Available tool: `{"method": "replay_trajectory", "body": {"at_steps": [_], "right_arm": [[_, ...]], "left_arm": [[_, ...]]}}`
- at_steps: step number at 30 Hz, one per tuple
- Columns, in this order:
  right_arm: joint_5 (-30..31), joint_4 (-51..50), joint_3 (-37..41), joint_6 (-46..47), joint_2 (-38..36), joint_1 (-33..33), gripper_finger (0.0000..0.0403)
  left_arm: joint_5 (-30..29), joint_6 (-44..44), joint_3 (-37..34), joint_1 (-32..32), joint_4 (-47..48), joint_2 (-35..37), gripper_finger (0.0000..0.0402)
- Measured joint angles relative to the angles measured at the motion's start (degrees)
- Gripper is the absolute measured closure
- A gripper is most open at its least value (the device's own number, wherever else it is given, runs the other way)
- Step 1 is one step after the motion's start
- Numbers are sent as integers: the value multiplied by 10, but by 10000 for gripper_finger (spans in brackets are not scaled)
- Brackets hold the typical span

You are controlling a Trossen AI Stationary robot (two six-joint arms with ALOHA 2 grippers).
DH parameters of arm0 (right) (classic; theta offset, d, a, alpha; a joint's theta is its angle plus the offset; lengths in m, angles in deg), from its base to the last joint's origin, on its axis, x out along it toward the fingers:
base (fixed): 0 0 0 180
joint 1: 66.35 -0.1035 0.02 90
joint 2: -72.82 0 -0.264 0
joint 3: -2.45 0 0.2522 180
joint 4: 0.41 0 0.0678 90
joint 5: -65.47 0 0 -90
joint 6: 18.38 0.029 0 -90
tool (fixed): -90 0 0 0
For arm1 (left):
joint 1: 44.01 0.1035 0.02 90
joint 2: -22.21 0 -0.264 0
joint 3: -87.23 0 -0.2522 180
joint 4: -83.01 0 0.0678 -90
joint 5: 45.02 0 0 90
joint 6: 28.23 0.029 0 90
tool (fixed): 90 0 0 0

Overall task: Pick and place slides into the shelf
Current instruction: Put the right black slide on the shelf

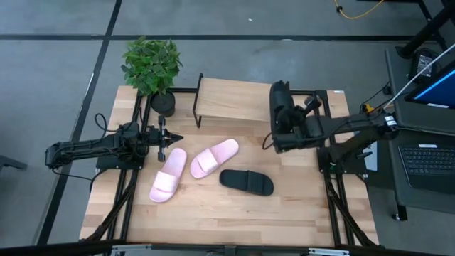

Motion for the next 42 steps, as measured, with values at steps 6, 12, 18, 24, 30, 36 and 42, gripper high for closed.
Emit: {"method": "replay_trajectory", "body": {"at_steps": [6, 12, 18, 24, 30, 36, 42], "right_arm": [[-2, 47, -29, -88, 0, 34, 391], [-25, 142, -33, -209, 0, 69, 391], [-40, 168, -33, -263, 3, 110, 391], [-64, 173, -27, -265, 3, 142, 391], [-65, 185, -6, -265, 3, 153, 391], [-66, 212, 28, -288, 3, 153, 391], [-65, 274, 47, -332, 3, 153, 391]], "left_arm": [[0, 0, 0, 0, 0, 0, 401], [0, 0, 0, 0, 0, 0, 401], [0, 0, 0, 0, 0, 0, 401], [0, 0, 0, 0, 0, 0, 401], [0, 0, 0, 0, 0, 0, 401], [0, 0, 0, 0, 0, 0, 401], [0, 0, 0, 0, 0, 0, 401]]}}
